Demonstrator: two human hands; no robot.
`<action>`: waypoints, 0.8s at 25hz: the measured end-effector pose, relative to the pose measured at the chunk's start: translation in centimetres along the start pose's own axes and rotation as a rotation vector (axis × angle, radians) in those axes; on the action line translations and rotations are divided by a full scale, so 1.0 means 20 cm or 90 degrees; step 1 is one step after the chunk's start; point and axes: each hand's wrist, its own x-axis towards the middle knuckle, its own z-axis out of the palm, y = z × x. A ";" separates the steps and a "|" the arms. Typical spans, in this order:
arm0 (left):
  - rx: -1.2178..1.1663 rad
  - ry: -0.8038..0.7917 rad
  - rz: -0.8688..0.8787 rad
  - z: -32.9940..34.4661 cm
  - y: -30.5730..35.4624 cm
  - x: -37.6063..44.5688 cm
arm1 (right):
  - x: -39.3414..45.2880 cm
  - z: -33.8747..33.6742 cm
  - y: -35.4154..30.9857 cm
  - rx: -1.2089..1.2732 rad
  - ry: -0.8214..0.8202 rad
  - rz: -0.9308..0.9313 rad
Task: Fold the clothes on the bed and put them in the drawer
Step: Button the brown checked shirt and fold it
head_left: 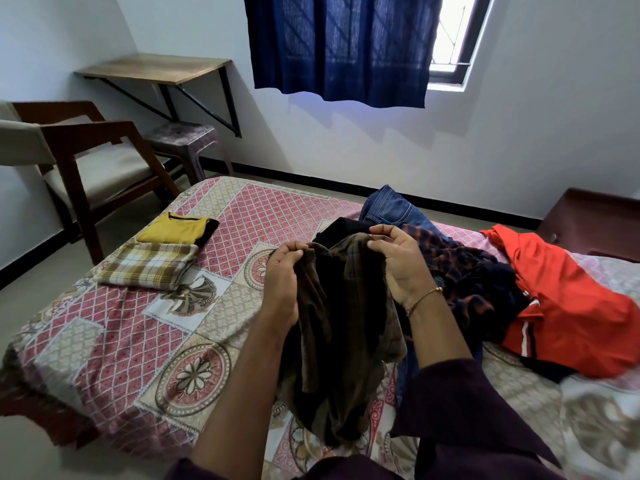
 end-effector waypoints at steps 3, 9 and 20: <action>0.007 -0.030 -0.022 0.01 -0.03 -0.02 | -0.03 -0.03 0.01 0.005 0.015 -0.001; 0.097 -0.059 0.025 0.05 -0.09 -0.08 | -0.08 -0.05 0.04 -0.036 -0.024 -0.004; 0.084 -0.035 0.006 0.07 -0.15 -0.12 | -0.18 -0.24 0.06 0.080 0.087 0.055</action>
